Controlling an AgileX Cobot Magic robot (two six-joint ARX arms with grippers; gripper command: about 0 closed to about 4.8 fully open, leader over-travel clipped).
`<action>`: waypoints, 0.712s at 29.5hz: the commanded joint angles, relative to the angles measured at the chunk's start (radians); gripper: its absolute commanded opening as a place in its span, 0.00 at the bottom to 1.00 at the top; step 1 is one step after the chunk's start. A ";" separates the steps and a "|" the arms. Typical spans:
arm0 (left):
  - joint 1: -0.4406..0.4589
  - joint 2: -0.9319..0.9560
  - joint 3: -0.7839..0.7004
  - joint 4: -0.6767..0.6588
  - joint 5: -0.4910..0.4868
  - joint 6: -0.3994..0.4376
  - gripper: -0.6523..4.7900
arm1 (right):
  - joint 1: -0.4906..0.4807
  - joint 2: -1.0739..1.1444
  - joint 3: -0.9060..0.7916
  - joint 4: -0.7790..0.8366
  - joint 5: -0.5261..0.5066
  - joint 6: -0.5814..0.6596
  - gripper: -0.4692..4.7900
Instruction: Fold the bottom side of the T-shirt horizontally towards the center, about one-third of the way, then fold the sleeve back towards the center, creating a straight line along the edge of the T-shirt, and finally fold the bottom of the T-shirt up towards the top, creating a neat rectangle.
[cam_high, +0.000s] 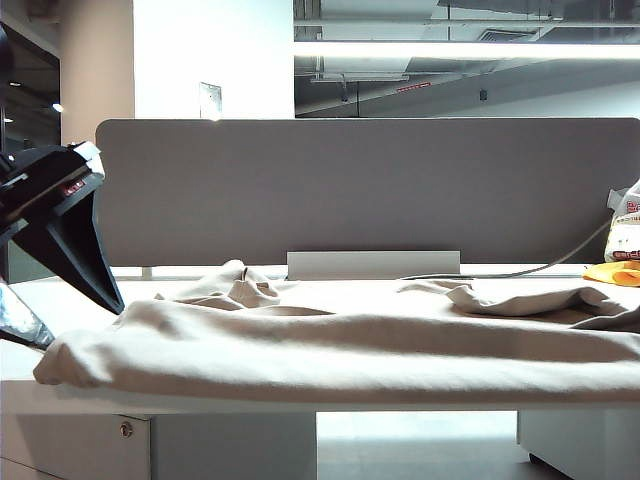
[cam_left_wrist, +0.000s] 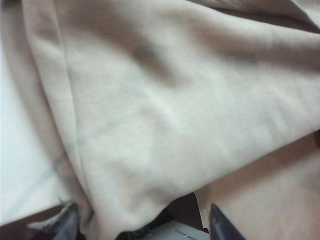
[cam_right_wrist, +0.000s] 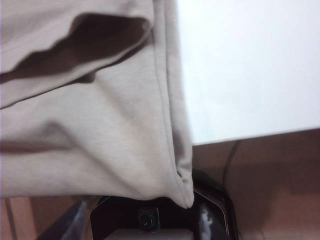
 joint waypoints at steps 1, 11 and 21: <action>-0.001 -0.003 -0.001 0.008 -0.003 -0.002 0.74 | -0.002 0.025 0.001 0.003 0.001 -0.002 0.66; -0.001 -0.003 -0.001 0.007 -0.003 -0.002 0.72 | -0.002 0.146 0.001 0.015 -0.005 -0.026 0.66; -0.001 -0.002 -0.001 0.015 -0.003 -0.001 0.50 | -0.002 0.146 0.001 0.047 -0.003 -0.026 0.47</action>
